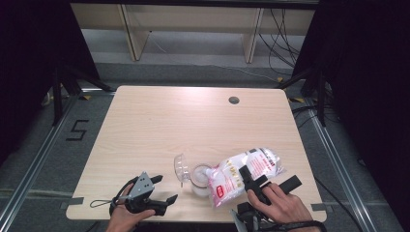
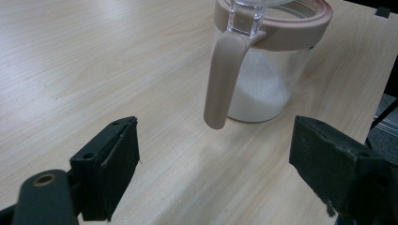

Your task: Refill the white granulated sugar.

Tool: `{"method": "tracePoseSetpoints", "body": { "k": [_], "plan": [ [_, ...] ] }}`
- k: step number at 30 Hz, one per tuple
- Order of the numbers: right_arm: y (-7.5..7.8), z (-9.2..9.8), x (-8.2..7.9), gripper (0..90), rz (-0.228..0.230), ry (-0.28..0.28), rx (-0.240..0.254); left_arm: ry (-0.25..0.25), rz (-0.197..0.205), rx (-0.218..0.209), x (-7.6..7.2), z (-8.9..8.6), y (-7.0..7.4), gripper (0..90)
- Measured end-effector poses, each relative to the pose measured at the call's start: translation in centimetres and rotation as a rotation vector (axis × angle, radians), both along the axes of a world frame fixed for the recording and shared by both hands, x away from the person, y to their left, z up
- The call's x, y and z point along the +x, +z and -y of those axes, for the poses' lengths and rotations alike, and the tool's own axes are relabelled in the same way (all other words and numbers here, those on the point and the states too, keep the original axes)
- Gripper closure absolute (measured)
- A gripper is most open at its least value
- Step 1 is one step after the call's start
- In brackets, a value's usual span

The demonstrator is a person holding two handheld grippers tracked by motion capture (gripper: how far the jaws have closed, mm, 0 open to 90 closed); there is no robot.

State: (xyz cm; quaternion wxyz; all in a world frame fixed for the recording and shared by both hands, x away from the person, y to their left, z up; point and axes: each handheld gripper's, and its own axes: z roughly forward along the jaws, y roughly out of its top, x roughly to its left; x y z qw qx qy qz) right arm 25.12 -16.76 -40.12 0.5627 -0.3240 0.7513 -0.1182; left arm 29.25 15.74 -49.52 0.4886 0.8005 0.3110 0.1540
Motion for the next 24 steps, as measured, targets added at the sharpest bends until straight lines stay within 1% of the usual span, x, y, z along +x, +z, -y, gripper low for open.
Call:
{"method": "tracePoseSetpoints", "body": {
  "k": [1,4,5,6,7,8,9,10,11,12,14,15,16,17,18,20,21,22,23,24],
  "plan": [
    [0.04,-0.03,0.02,76.9,-0.007,-0.002,-0.011,0.0,0.0,0.0,0.0,0.0,0.0,15.8],
    [0.01,-0.02,0.0,76.9,-0.002,0.002,-0.004,-0.001,0.0,0.0,0.0,0.0,0.0,15.9],
    [0.02,-0.01,0.0,76.9,-0.001,0.001,-0.003,0.003,-0.001,-0.008,-0.02,0.05,-0.02,15.9],
    [0.0,0.02,0.0,76.9,-0.002,0.002,0.005,0.002,0.0,-0.007,-0.01,0.04,-0.01,15.9],
    [0.01,0.06,-0.06,76.9,-0.004,-0.008,0.009,-0.002,0.001,0.004,0.01,-0.05,0.02,15.9],
    [0.05,0.08,-0.04,76.9,-0.004,-0.007,0.008,-0.002,0.002,0.003,0.01,-0.05,0.02,15.9],
    [-0.04,0.17,-0.14,77.0,-0.007,-0.026,0.029,-0.003,0.001,0.001,0.03,-0.04,0.01,15.9],
    [0.14,0.14,0.03,76.9,-0.002,-0.004,0.001,-0.001,0.001,0.002,0.01,-0.04,0.02,15.9],
    [0.15,0.17,0.03,77.0,0.0,-0.007,-0.001,-0.001,0.001,0.003,0.01,-0.04,0.02,15.9],
    [0.14,0.21,0.04,77.0,-0.001,-0.008,0.001,0.003,-0.001,-0.008,-0.02,0.05,-0.02,15.9],
    [0.08,0.23,0.05,77.0,-0.005,-0.011,0.005,0.003,-0.001,-0.008,-0.01,0.05,-0.02,15.9],
    [-0.07,0.26,-0.05,77.0,-0.009,-0.027,0.023,-0.001,0.001,0.003,0.02,-0.04,0.01,15.9],
    [-0.18,0.26,-0.07,77.0,-0.012,-0.031,0.037,-0.001,0.001,0.002,0.01,-0.03,0.01,15.9],
    [-0.16,0.24,-0.08,77.0,-0.012,-0.031,0.03,-0.001,0.002,0.003,0.02,-0.05,0.02,15.9],
    [-0.02,0.17,0.09,77.0,-0.009,-0.006,0.005,-0.005,0.002,-0.001,0.05,-0.06,0.01,15.9],
    [-0.05,0.16,0.1,77.0,-0.012,-0.003,0.014,-0.005,0.003,0.0,0.05,-0.06,0.01,15.9],
    [-0.21,0.22,-0.06,77.0,-0.017,-0.024,0.043,-0.005,0.002,0.0,0.05,-0.06,0.01,15.8],
    [-0.2,0.23,-0.06,77.0,-0.019,-0.026,0.045,-0.006,0.003,0.0,0.05,-0.07,0.01,15.9],
    [0.04,0.2,0.1,77.0,-0.014,0.0,0.015,0.014,-0.018,-0.018,-0.12,0.05,-0.04,15.9],
    [0.08,0.27,0.07,77.0,-0.014,-0.003,0.022,0.011,-0.016,-0.015,-0.1,0.03,-0.02,15.9]
  ]
}}
